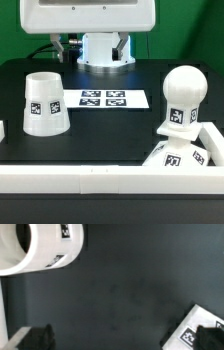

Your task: Assemble lamp

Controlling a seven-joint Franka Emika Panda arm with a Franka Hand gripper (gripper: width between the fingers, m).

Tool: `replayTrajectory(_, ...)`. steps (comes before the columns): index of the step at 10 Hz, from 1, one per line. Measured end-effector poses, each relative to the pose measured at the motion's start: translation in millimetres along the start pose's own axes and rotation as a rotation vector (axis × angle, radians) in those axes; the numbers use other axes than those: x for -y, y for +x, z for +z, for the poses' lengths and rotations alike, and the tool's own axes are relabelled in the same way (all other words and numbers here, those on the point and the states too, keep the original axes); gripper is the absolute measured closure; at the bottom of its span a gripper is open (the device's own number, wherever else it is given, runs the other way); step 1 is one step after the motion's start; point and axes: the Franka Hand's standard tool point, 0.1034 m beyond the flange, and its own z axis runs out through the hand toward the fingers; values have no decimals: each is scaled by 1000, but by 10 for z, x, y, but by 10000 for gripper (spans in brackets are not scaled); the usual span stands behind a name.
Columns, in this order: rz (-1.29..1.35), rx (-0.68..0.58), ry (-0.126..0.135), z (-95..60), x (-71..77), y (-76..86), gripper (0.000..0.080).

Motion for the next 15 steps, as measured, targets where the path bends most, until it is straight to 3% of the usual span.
replayTrajectory(4,-7,37,44,208,-350,-414,100)
replayTrajectory(7,2,56,51,324,-452,-488,100)
replayTrajectory(12,4,65,41,602,-452,-517,100)
replayTrajectory(13,4,66,41,599,-451,-514,228)
replayTrajectory(14,3,65,41,595,-452,-510,228)
replayTrajectory(15,2,65,41,596,-455,-511,365)
